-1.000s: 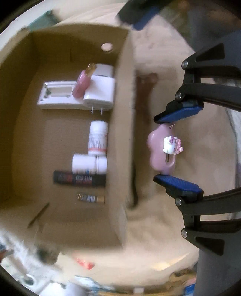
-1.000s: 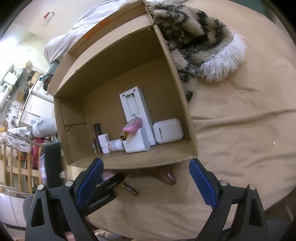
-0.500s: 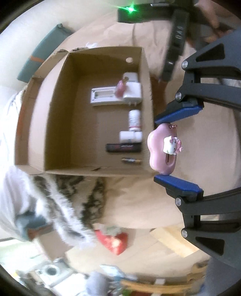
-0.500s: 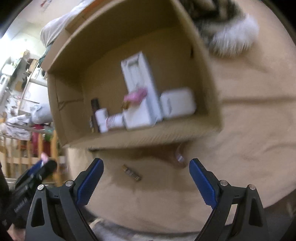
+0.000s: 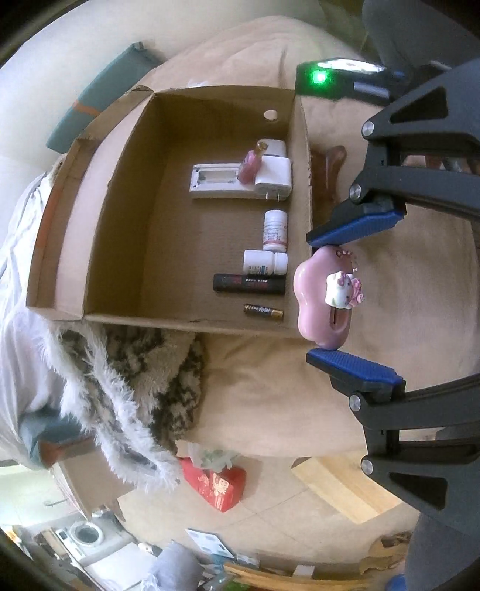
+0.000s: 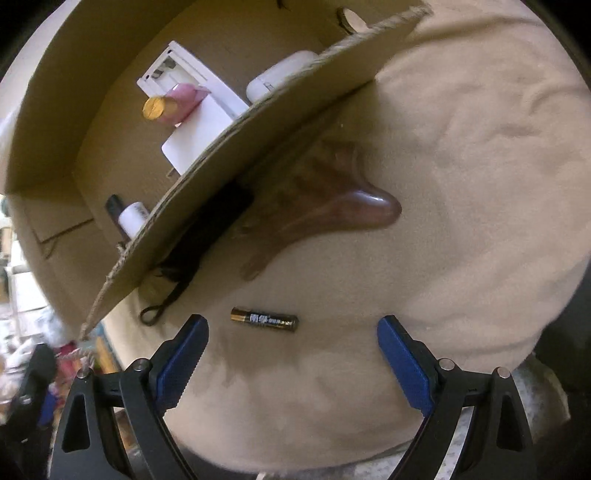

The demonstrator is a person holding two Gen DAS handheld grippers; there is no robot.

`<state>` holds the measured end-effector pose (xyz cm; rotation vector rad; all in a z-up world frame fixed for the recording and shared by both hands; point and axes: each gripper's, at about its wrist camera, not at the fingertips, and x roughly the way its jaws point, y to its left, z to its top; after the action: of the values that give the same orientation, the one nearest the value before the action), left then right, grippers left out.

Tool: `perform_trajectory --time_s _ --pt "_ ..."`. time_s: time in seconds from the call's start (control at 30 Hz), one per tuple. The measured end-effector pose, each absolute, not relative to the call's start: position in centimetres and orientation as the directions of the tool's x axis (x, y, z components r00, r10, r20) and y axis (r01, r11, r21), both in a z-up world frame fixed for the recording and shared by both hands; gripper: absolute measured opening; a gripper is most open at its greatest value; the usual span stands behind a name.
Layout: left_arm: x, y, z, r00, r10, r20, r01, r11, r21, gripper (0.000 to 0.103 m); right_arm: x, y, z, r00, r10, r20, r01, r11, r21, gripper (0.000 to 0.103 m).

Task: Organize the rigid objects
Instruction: 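Grasp the second AA battery with the right tool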

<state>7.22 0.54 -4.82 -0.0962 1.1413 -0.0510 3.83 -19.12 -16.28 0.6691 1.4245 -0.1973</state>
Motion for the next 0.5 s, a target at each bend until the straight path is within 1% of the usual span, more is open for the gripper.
perform_trajectory --time_s 0.17,0.27,0.33,0.4,0.43,0.47,0.5 --pt "7.1 0.9 -4.5 0.422 -0.083 -0.903 -0.018 0.995 -0.100 0.053 4.6 -16.5 -16.5 0.153 0.173 -0.973 0.492 0.840 0.227 0.099" --pt "7.1 0.9 -4.6 0.412 -0.096 -0.906 -0.017 0.993 -0.113 0.053 5.0 -15.0 -17.0 0.132 0.094 -0.987 0.459 0.876 0.145 0.099" --pt "7.1 0.8 -4.8 0.406 -0.095 -0.909 -0.013 0.994 -0.110 0.053 5.0 -14.0 -17.0 0.138 0.041 -0.990 0.421 0.902 0.096 0.097" --pt "7.2 0.6 -4.9 0.401 -0.091 -0.912 -0.009 0.995 -0.103 0.053 4.6 -13.0 -16.8 0.156 -0.010 -0.988 0.384 0.922 0.051 0.084" --pt "7.2 0.6 -5.0 0.399 -0.091 -0.913 -0.009 0.995 -0.103 0.053 4.4 -12.8 -16.7 0.168 -0.024 -0.985 0.371 0.928 0.041 0.081" --pt "7.2 0.5 -5.1 0.397 -0.090 -0.913 -0.009 0.995 -0.102 0.053 4.3 -12.7 -16.5 0.182 -0.032 -0.983 0.357 0.933 0.035 0.072" --pt "7.2 0.5 -5.2 0.396 -0.087 -0.914 -0.009 0.995 -0.099 0.053 4.1 -12.6 -16.3 0.194 -0.037 -0.980 0.345 0.938 0.032 0.062"
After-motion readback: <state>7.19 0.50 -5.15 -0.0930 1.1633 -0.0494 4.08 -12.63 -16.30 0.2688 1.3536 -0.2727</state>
